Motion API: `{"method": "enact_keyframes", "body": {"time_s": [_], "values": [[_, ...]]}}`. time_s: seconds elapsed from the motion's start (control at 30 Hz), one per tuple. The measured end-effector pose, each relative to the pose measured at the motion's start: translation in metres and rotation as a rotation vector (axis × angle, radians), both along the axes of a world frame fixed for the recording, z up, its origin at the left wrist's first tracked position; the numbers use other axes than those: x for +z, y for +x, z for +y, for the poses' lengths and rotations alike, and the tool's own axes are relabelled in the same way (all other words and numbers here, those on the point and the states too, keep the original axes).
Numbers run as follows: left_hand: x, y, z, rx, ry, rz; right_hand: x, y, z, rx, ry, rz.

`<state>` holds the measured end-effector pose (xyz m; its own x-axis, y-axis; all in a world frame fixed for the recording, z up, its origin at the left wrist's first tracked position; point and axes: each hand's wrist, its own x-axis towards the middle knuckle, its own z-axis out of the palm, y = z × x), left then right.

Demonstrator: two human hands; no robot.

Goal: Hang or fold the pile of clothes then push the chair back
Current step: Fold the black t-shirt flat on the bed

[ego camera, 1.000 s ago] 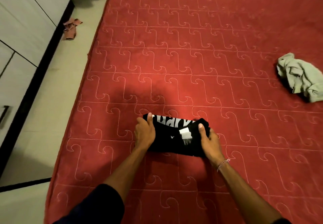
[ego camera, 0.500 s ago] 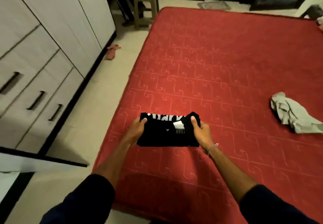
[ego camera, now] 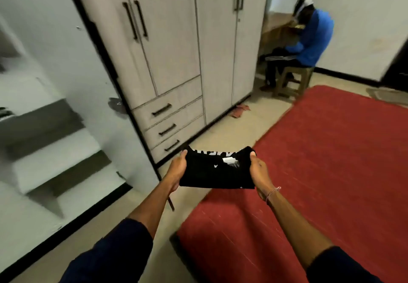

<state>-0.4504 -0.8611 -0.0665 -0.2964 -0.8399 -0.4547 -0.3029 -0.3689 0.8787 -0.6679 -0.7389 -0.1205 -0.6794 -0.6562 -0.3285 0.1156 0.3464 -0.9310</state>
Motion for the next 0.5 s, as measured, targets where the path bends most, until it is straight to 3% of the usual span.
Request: {"method": "enact_keyframes", "body": {"time_s": [0.07,0.23,0.5], "values": [[0.020,0.043,-0.016,0.085,0.029,0.058,0.014,0.030,-0.035,0.084,-0.025,-0.029],[0.058,0.151,-0.050,0.224,-0.112,0.002,0.060,0.130,-0.099,0.280,-0.128,-0.099],[0.077,0.336,-0.120,0.318,-0.225,-0.057,0.099,0.299,-0.197,0.486,-0.246,-0.009]]}}
